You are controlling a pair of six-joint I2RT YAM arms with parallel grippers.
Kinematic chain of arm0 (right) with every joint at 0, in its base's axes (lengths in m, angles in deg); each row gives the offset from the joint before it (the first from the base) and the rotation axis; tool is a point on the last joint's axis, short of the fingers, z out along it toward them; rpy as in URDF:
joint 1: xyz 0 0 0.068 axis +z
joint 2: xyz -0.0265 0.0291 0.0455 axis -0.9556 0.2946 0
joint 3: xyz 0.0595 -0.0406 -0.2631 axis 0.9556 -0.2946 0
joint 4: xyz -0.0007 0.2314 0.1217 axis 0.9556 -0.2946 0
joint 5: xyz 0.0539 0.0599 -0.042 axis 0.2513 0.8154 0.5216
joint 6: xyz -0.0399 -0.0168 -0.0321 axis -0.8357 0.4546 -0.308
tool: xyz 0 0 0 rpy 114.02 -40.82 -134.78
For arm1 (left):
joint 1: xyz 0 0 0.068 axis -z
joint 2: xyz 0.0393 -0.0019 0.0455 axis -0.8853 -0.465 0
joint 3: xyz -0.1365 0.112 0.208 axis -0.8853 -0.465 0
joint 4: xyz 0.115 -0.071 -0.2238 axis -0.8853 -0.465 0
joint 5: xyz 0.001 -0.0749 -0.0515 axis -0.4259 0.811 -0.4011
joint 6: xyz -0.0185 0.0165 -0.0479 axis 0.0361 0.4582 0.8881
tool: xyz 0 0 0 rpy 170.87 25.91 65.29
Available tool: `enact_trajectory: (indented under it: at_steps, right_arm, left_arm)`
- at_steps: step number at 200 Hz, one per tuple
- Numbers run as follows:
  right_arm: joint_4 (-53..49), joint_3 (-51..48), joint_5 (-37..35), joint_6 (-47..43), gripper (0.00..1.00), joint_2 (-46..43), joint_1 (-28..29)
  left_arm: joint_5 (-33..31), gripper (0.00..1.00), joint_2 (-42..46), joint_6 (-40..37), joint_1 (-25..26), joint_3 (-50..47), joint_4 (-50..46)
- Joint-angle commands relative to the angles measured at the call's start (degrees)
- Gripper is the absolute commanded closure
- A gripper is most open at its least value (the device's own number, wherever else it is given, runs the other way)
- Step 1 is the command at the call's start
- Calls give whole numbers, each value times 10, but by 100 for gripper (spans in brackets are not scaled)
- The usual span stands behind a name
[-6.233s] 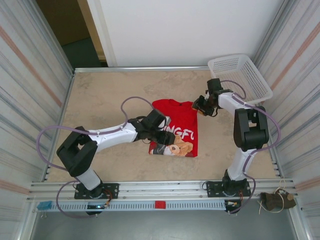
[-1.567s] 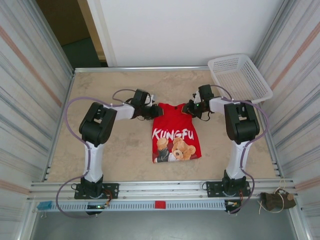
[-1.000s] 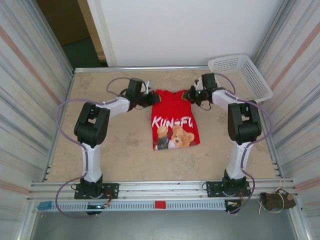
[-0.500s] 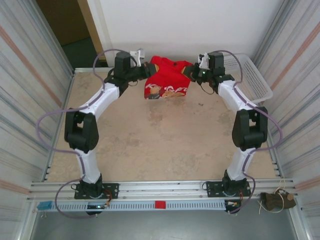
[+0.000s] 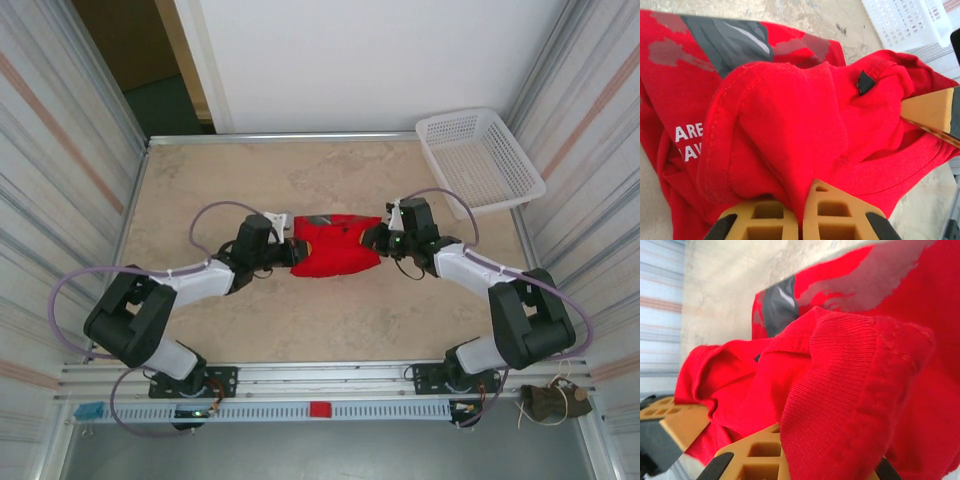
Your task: Fold the inside-out t-shirt
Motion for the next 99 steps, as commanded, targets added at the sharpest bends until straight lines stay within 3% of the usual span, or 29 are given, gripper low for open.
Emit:
enact_trajectory:
  at_steps: [1,99]
  right_arm:
    - [43,30,-59,-42,100,7,-8]
    - [28,125,-144,-43,100,143,-26]
  left_arm:
    - [-95,100,22,-37,-3,17,36]
    - [-158,100,-171,-123,-17,196,-50]
